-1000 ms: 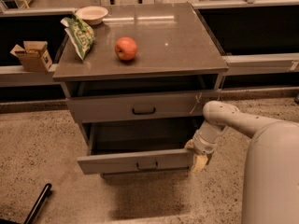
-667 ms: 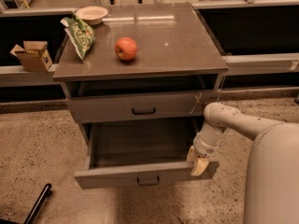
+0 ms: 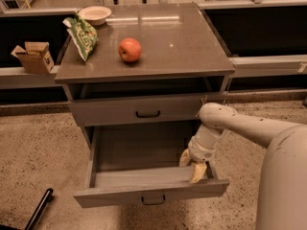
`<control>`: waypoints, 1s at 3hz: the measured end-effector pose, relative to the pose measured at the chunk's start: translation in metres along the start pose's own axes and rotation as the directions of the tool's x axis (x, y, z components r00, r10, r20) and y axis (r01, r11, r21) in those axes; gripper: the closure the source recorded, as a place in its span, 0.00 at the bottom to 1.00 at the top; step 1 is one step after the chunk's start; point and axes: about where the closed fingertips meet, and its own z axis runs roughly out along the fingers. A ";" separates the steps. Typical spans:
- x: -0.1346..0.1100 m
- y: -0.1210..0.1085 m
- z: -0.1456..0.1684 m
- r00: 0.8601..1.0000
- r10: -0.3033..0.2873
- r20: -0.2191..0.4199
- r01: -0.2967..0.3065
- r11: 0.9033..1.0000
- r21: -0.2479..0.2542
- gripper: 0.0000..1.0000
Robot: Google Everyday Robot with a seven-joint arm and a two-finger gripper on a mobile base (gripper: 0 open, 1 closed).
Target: Open middle drawer
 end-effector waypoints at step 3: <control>0.082 -0.050 0.006 0.978 0.008 -0.207 0.042 0.971 0.237 0.67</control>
Offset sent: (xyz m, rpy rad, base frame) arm 0.0866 -0.0576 -0.0416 -0.2027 -0.3184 -0.0689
